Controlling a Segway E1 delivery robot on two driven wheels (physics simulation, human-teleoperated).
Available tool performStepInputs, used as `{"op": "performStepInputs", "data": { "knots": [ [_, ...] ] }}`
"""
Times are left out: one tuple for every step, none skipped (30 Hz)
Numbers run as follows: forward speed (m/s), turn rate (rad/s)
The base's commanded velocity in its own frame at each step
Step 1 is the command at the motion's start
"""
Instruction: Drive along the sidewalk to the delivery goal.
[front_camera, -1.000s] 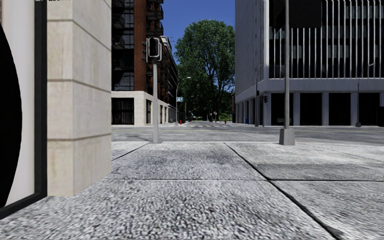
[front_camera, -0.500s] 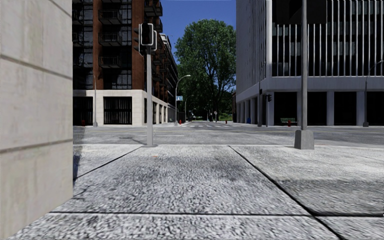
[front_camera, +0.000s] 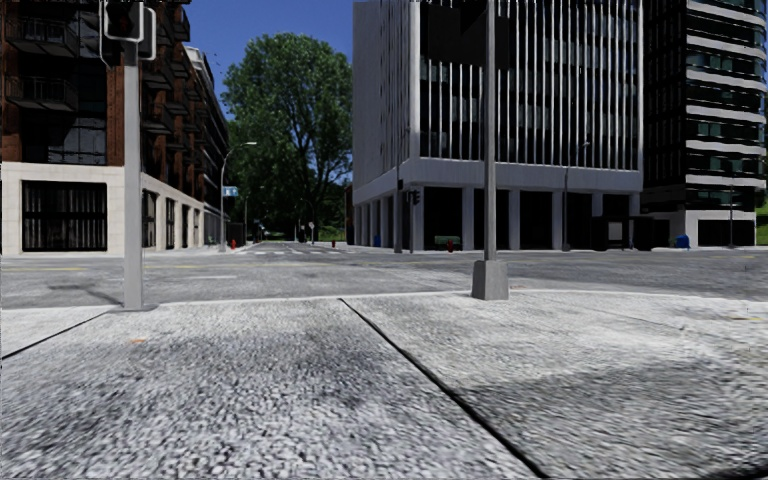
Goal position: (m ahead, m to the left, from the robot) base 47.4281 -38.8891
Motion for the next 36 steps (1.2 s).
{"op": "performStepInputs", "data": {
  "knots": [
    [1.4, -1.0],
    [1.4, -1.0],
    [1.39, -1.0],
    [1.39, -1.0],
    [1.39, -1.0],
    [1.39, -1.0],
    [1.39, -1.0],
    [1.39, -1.0],
    [1.42, -1.0],
    [1.45, -0.99],
    [1.46, -0.99],
    [1.47, -0.99],
    [1.47, -0.99],
    [1.5, -0.98],
    [1.53, -0.98],
    [1.54, -0.98],
    [1.54, -0.98],
    [1.54, -0.98],
    [1.54, -0.98],
    [1.54, -0.95],
    [1.54, -0.87],
    [1.54, -0.74],
    [1.54, -0.54],
    [1.54, -0.42],
    [1.55, -0.37],
    [1.55, -0.37],
    [1.55, -0.36],
    [1.55, -0.36],
    [1.55, -0.36],
    [1.55, -0.36],
    [1.55, -0.36],
    [1.55, -0.36],
    [1.55, -0.36],
    [1.55, -0.36],
    [1.55, -0.36],
    [1.55, -0.36]
  ]
}}
